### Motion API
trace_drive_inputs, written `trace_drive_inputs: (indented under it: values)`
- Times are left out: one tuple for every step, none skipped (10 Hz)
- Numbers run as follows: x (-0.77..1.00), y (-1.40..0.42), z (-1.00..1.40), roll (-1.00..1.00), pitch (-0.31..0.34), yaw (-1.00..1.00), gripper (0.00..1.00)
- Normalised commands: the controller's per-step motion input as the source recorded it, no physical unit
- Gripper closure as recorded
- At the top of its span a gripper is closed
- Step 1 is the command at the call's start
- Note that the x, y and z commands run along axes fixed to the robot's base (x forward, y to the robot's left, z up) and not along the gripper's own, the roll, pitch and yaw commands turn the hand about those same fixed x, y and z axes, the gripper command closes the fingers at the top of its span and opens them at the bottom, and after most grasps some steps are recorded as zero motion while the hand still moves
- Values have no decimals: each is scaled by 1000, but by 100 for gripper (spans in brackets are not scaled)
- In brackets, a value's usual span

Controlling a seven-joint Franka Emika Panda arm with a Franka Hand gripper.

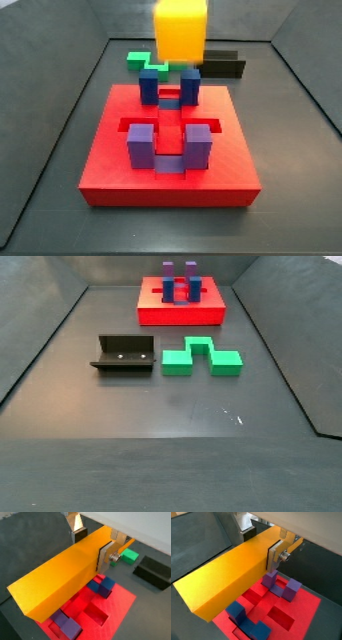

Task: Pick up the yellow object. Move up. Move to above the board. Insert the yellow object.
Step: Insert the yellow object.

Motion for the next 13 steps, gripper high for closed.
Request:
trace_drive_inputs:
  values:
    - [83,-80,-660,103,0,-26,100]
    - [-11,-120,-657,104,-56,-26,100]
    - [0,0,-583,59,-51,0,100]
    - [-71,-20,-543,116,-74,0,100]
    - [0,0,-494,99,-44,0,100]
    - [-71,0,-426,99,-67,0,100]
    - [0,0,-420,90,-39,0,100]
    - [-34,0,-400,83,-54,3,100]
    - [0,0,-386,83,-31,40,100]
    - [0,14,-409,106,0,94,100]
    - [20,17,-394,119,0,169,100]
    - [0,0,-300,59,0,129,100]
    - [0,0,-191,6,-4,86,100]
